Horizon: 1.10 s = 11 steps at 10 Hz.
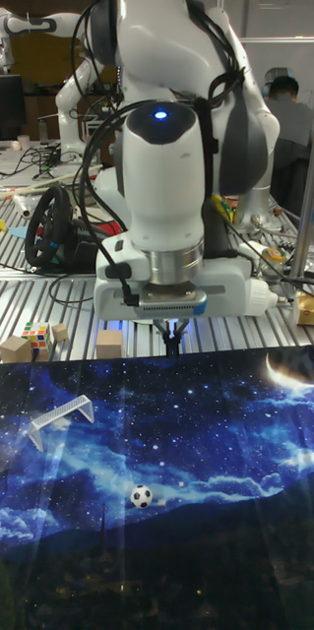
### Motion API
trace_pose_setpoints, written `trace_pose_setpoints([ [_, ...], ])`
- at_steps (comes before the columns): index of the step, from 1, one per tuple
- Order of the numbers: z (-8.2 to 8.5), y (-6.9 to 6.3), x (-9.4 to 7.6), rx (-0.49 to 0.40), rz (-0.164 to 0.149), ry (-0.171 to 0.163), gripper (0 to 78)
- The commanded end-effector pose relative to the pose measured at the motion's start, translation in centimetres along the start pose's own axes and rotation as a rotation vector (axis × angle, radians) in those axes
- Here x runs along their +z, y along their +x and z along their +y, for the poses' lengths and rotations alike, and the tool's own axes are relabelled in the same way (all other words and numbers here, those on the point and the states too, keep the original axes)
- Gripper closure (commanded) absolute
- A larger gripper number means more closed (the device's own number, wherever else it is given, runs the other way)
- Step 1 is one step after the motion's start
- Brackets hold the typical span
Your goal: Push the soccer ball into the goal
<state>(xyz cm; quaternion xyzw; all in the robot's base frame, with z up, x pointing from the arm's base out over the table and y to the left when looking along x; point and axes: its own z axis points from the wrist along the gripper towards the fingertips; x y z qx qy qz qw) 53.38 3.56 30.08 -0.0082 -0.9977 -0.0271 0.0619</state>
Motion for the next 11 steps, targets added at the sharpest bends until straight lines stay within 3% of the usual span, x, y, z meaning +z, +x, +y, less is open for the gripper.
trace_pose_setpoints([
  [1,0.0,0.0,-0.1,0.028,0.008,0.007,77.6],
  [6,0.0,0.0,-0.1,0.014,-0.005,0.018,77.6],
  [9,1.2,-1.3,2.2,-0.013,-0.034,0.043,77.6],
  [11,1.5,-1.7,2.9,-0.028,-0.033,0.059,77.6],
])
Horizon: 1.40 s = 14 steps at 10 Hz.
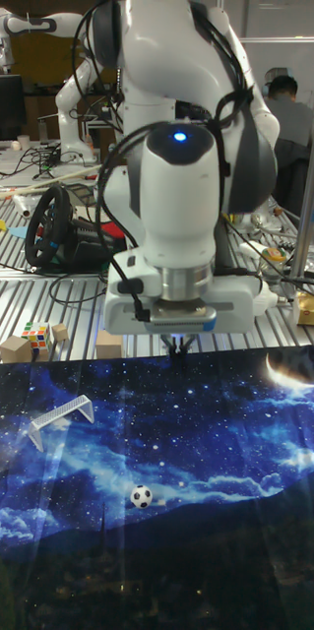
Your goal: Push the soccer ball into the goal
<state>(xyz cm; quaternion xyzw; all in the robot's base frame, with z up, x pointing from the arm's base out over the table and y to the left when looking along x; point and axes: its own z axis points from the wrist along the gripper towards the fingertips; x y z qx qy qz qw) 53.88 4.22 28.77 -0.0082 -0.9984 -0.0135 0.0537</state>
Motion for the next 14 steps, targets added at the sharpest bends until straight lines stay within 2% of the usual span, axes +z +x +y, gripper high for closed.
trace_pose_setpoints([
  [1,1.1,-1.4,2.5,-0.039,-0.018,0.035,77.6],
  [5,1.5,-2.4,5.8,-0.077,-0.044,0.034,77.6],
  [7,1.4,-2.9,7.2,-0.088,-0.042,0.034,77.6],
  [14,0.1,-4.0,10.9,-0.133,-0.060,0.033,77.6],
])
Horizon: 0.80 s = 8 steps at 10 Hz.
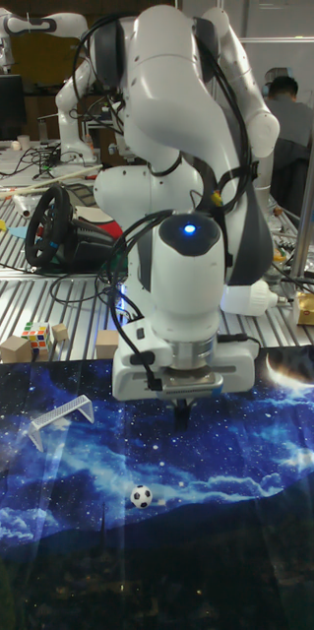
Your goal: Push the soccer ball into the goal
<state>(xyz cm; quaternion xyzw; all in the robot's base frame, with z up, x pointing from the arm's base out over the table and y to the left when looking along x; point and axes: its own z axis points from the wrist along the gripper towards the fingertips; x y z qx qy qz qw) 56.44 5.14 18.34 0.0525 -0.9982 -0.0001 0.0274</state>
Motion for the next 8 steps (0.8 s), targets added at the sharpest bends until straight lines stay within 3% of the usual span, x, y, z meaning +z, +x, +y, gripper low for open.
trace_pose_setpoints([
  [1,-0.58,-0.28,1.16,-0.011,-0.008,0.000,77.6],
  [5,-0.60,-0.30,1.31,-0.009,-0.007,-0.004,77.6],
  [6,-0.60,-0.30,1.31,-0.034,-0.015,0.010,77.6],
  [7,-0.60,-0.30,1.31,-0.012,-0.001,0.046,77.6],
  [8,-0.60,-0.30,1.31,0.029,0.028,0.028,77.6],
])
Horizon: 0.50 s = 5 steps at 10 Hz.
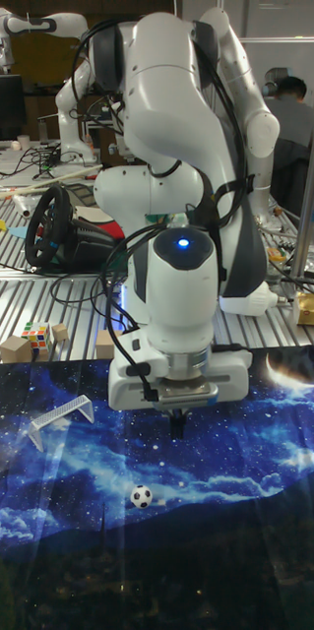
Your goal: Push the soccer ball into the goal
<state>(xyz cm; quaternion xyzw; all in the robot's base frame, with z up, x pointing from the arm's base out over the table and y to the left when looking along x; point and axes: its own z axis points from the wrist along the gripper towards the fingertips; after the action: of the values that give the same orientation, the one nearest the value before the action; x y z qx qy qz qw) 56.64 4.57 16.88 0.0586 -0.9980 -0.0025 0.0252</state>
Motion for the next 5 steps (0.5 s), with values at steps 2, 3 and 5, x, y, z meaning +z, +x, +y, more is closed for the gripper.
trace_pose_setpoints([
  [2,-0.01,-0.08,-0.14,0.095,0.106,0.021,77.6],
  [3,-0.01,-0.08,-0.14,0.088,0.138,0.025,77.6],
  [5,-0.01,-0.08,-0.14,0.060,0.136,0.023,77.6],
])
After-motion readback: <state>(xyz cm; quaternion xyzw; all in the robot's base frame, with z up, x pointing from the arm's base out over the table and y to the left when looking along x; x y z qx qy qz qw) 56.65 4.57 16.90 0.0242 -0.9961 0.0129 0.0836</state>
